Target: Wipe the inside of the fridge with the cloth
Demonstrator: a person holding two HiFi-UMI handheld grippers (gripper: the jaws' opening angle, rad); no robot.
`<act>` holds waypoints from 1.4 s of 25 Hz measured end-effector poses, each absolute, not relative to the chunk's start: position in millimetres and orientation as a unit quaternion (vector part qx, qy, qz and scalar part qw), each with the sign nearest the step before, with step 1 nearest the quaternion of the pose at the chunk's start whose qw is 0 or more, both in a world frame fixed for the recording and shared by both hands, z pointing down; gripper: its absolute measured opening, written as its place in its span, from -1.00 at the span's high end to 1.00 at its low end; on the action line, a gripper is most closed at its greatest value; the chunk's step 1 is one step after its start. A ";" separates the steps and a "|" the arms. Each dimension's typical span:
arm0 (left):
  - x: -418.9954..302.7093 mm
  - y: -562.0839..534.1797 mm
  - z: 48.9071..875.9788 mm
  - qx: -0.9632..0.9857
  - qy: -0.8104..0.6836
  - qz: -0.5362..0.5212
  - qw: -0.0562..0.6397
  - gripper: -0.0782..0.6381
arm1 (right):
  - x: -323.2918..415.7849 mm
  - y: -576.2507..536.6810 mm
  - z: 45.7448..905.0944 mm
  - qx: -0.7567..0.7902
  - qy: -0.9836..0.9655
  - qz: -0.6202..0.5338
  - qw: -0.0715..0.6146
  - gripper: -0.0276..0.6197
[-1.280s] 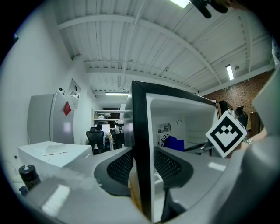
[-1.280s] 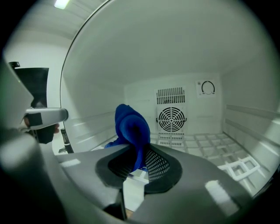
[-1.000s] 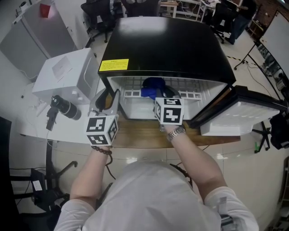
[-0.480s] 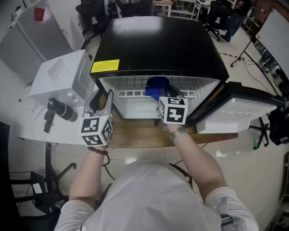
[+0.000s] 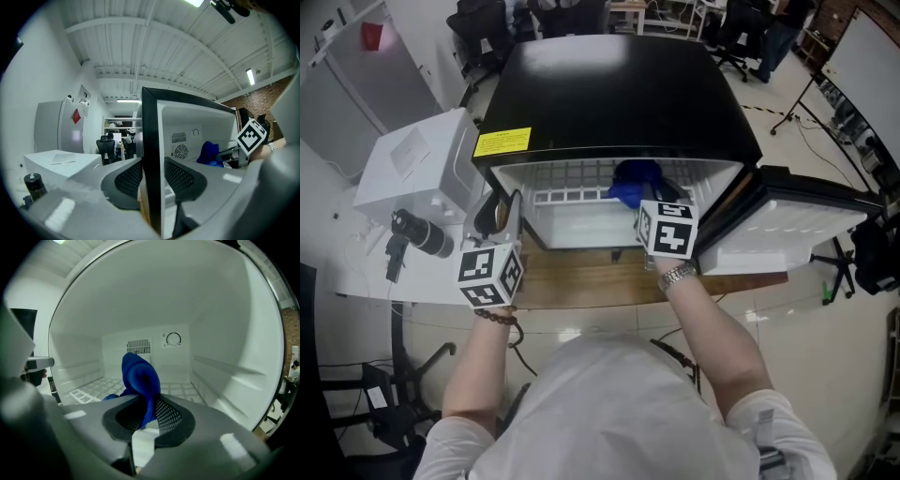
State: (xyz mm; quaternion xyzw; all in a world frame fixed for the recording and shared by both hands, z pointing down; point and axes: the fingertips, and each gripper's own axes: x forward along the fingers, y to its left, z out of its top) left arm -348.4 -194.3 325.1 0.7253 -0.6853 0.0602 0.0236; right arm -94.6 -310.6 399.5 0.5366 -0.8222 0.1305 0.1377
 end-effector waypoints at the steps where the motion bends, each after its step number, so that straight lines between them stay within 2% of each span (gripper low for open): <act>1: -347.0 -193.9 324.5 0.725 -0.686 0.059 0.023 0.39 | -88.9 -311.4 399.1 0.539 -0.821 0.130 0.137 0.74; 5: -339.7 -191.1 323.0 0.722 -0.689 0.056 0.022 0.40 | -63.8 -314.1 397.8 0.552 -0.812 0.131 0.136 0.74; 21: -334.5 -165.9 345.3 0.724 -0.686 0.063 0.032 0.40 | -40.2 -316.2 395.3 0.593 -0.784 0.123 0.136 0.74; 35: -235.7 -179.2 345.3 0.818 -0.570 0.074 0.019 0.43 | -36.6 -306.6 379.8 0.606 -0.780 0.118 0.102 0.74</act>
